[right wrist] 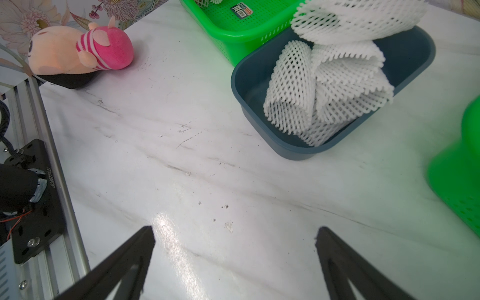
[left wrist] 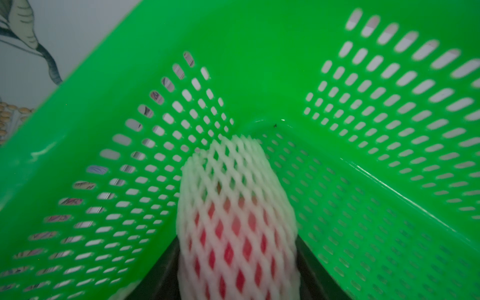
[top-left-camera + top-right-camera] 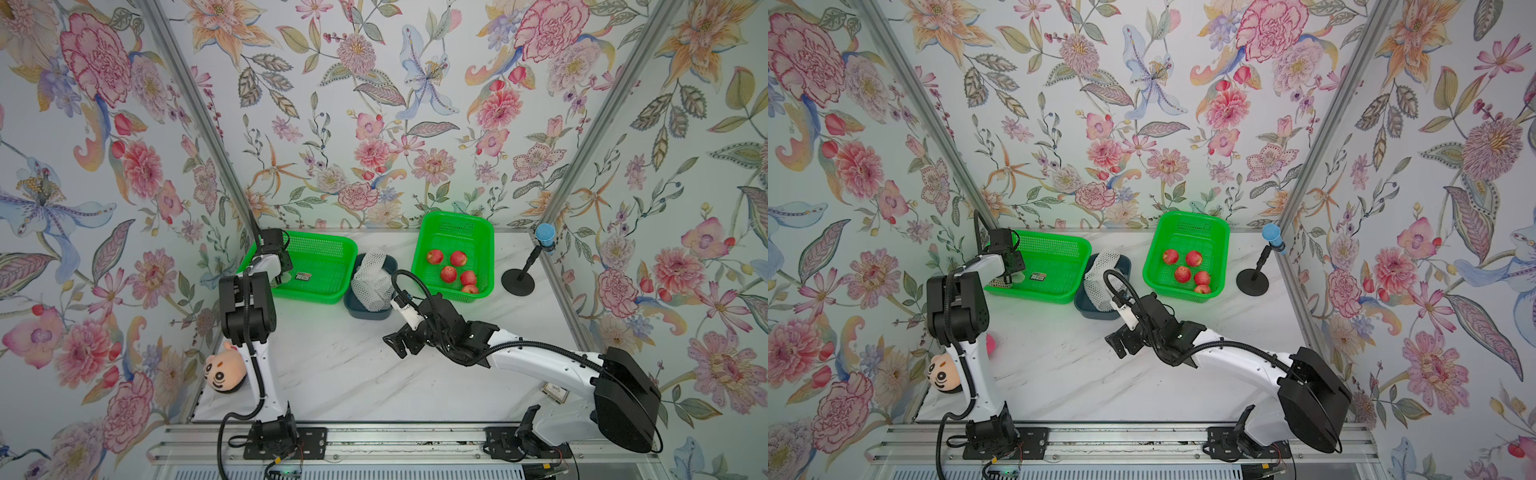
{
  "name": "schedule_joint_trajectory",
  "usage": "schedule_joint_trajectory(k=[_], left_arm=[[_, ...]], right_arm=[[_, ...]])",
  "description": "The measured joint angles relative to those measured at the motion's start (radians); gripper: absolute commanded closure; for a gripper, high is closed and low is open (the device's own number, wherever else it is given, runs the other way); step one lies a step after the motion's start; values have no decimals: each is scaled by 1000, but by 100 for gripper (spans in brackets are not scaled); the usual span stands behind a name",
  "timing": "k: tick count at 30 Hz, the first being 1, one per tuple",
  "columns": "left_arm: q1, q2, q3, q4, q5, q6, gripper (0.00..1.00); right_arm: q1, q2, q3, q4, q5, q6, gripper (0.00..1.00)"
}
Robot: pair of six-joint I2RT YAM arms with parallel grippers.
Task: Remove foam nets from apples
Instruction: Pick up the apple from the basket, then place the apple at the center of the board.
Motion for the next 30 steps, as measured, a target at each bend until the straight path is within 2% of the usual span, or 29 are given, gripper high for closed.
schedule_joint_trajectory(k=[3, 13, 22, 30], left_arm=[[-2, -14, -10, 2, 22, 1, 58], [-52, -156, -68, -16, 95, 1, 58], [-126, -458, -227, -26, 192, -7, 57], [-323, -769, -480, -54, 333, 42, 56]], right_arm=[[-1, 0, 2, -2, 0, -6, 1], [-21, 4, 24, -10, 1, -29, 1], [-74, -29, 24, -27, 3, -36, 1], [-141, -109, 24, -74, 0, -50, 1]])
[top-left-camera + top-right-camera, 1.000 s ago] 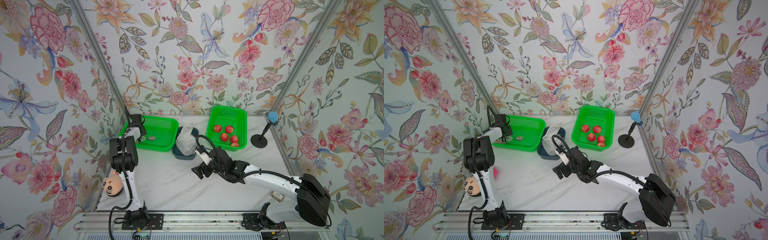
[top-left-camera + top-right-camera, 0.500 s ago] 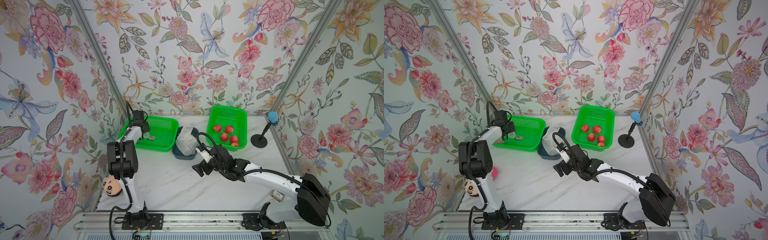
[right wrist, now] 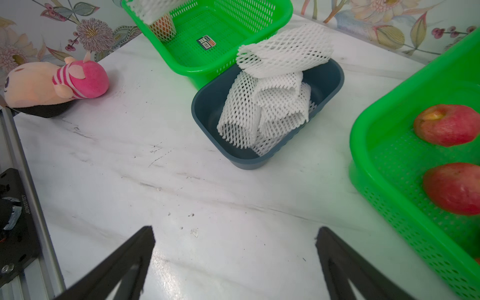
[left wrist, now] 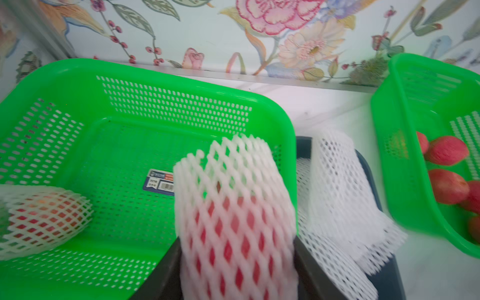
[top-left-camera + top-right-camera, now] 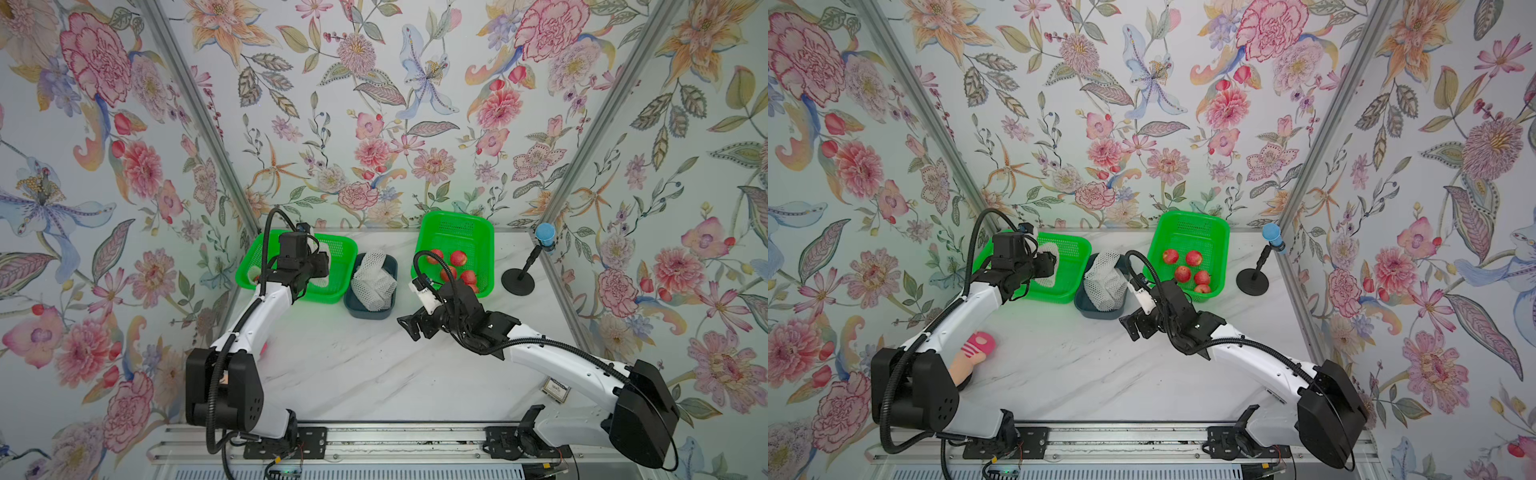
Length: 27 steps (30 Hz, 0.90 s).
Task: Remove foam nets from apples
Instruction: Place the apple at the center of the board.
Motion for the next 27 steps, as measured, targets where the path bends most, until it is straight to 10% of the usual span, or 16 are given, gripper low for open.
schedule_joint_trajectory(k=[14, 27], left_arm=[[-591, -203, -389, 76, 104, 24, 54], [-785, 33, -417, 233, -3, 62, 44]], right_arm=[[-212, -158, -116, -122, -13, 110, 1], [-289, -161, -292, -167, -199, 243, 1]])
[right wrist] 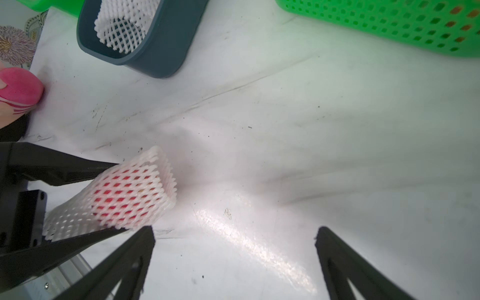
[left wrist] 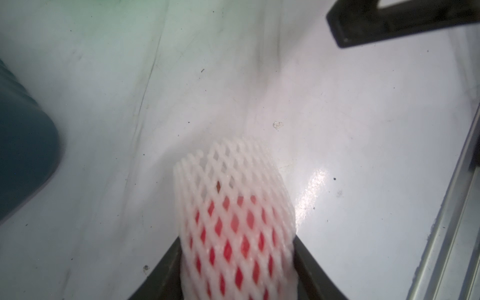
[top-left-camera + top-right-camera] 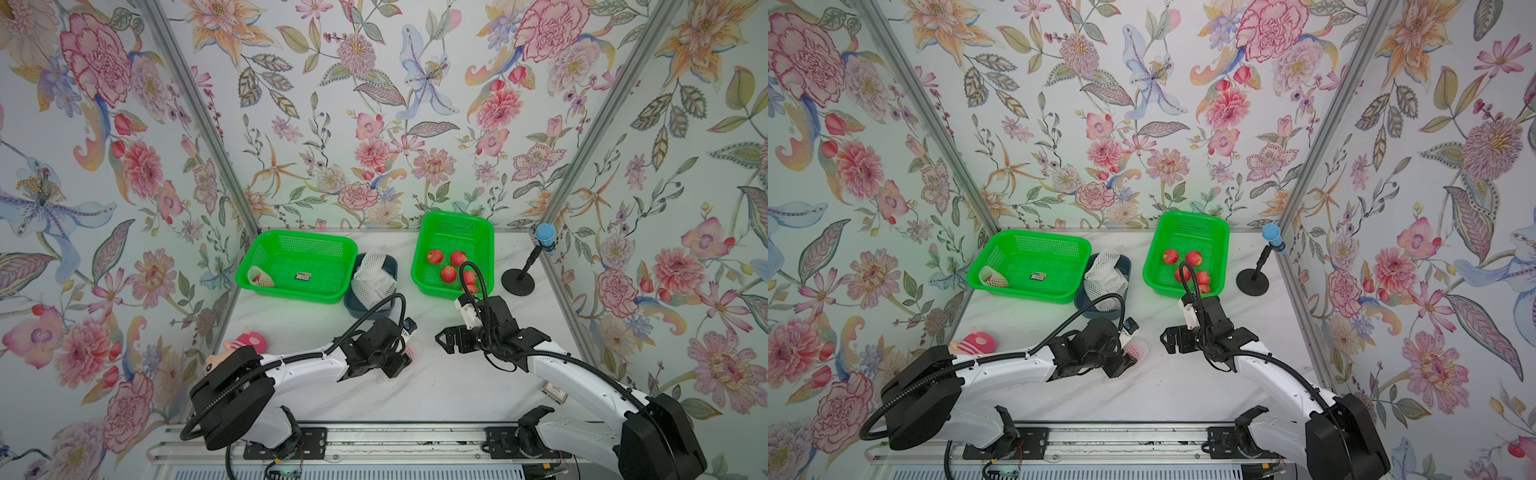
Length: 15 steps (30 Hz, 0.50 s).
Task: Remove foam nets from apples
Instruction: Place the apple at the center of the board.
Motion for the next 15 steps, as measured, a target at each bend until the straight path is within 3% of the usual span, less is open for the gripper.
schedule_joint_trajectory(k=[7, 15], left_arm=[[-2, -2, -38, 47, -29, 32, 19], [-3, -64, -93, 52, -44, 29, 1]], right_arm=[[0, 46, -42, 56, -65, 23, 1], [28, 107, -58, 155, -106, 21, 1]])
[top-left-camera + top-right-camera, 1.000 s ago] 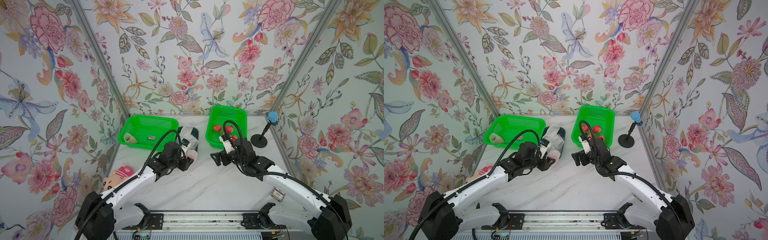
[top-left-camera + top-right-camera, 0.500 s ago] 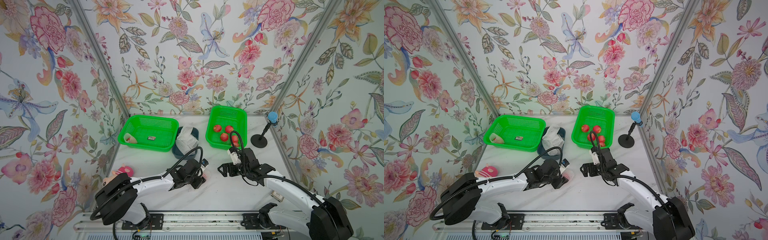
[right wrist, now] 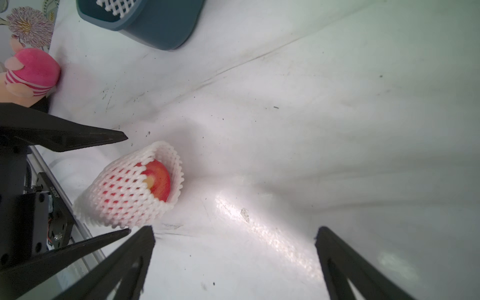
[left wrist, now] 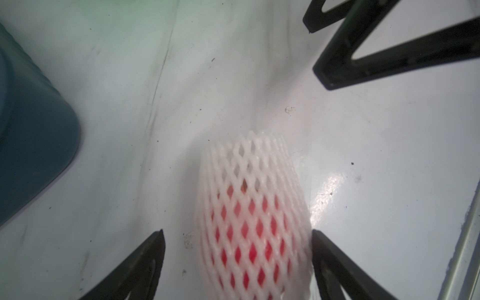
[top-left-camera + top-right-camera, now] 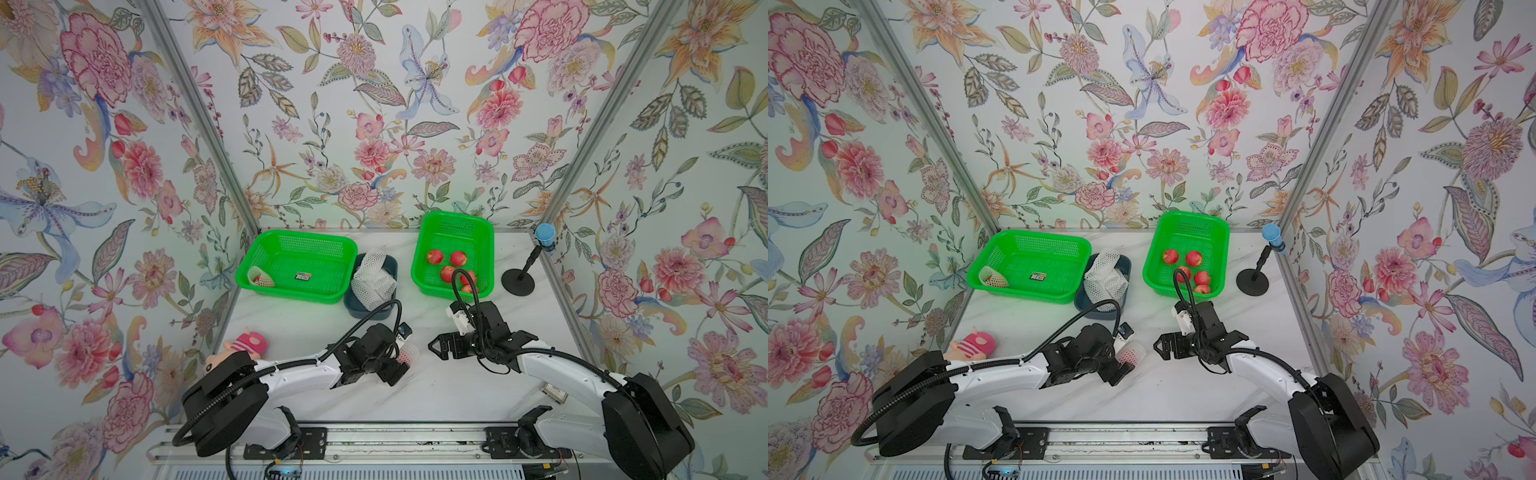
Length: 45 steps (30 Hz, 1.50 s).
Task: Remove foam nets from apples
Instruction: Place the apple at the center of the board, then remove the foam net from the apple.
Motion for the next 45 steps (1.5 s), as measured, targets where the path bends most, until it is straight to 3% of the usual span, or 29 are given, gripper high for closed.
schedule_joint_trajectory(k=[8, 12, 17, 22, 29, 32, 45], left_arm=[[-1, -92, -63, 4, -10, -34, 1], [-11, -114, -95, 15, -10, -87, 4], [-48, -146, -164, 18, -10, -142, 17], [-48, -169, -185, 22, -19, -184, 43], [-50, -130, -185, 48, -34, -206, 70], [-50, -109, -185, 49, -37, -207, 77], [-50, -55, -172, 48, -70, -211, 85]], right_arm=[[18, 47, 1, 51, -17, -27, 3], [18, 69, 20, 49, -18, -50, 13], [18, 109, 81, 49, -32, -83, 39], [25, 184, 137, 54, -69, -111, 52], [58, 286, 208, 42, -118, -150, 57], [63, 317, 236, 37, -133, -165, 61], [103, 333, 264, -40, -175, -230, 63]])
